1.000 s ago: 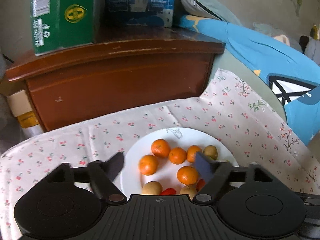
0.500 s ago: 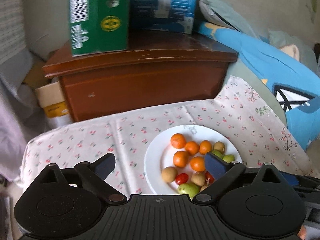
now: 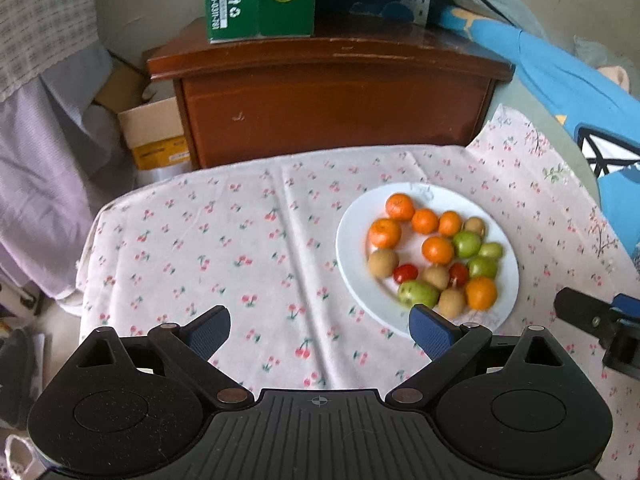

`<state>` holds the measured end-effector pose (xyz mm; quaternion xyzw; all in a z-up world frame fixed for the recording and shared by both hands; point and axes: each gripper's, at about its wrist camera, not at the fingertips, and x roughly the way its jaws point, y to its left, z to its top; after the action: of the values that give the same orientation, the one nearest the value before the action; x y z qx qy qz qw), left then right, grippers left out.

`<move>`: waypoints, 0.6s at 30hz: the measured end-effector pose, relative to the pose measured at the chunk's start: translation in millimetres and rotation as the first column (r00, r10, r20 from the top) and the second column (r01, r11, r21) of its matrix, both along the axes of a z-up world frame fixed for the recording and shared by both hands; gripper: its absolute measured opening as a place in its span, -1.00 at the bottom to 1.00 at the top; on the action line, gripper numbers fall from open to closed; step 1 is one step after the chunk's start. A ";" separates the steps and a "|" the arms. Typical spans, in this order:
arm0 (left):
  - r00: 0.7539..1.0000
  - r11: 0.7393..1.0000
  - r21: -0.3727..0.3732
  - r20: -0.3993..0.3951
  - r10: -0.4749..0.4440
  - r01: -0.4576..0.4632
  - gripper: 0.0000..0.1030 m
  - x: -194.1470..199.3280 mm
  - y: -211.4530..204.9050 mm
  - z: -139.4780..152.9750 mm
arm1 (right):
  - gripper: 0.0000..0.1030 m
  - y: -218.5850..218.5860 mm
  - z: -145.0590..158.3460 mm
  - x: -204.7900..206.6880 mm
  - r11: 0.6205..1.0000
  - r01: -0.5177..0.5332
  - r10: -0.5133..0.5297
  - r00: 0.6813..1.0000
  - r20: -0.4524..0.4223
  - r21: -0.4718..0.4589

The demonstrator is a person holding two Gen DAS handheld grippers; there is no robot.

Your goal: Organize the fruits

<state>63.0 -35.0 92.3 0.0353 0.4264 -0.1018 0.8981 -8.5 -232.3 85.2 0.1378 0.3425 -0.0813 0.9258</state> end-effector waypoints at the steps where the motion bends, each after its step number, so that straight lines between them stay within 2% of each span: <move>1: 1.000 1.000 0.004 -0.006 0.006 -0.006 0.89 -1.7 1.4 -0.8 | 0.80 0.0 -0.3 -1.2 1.000 0.005 -0.005 1.000 -0.007 -0.003; 6: 0.999 1.000 -0.001 -0.043 0.023 -0.023 0.89 -6.5 5.5 -3.9 | 0.84 -2.2 -2.7 -5.0 1.000 0.022 -0.023 0.999 -0.039 -0.008; 18: 0.999 0.999 0.032 -0.046 0.027 -0.025 0.89 -6.8 1.0 -3.5 | 0.91 0.8 -10.1 -0.9 0.998 0.028 -0.034 0.993 -0.115 -0.055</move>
<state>56.3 -34.0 88.8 0.0414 0.4492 -0.0841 0.8885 -9.4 -231.6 75.1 0.1135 0.3912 -0.1127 0.9063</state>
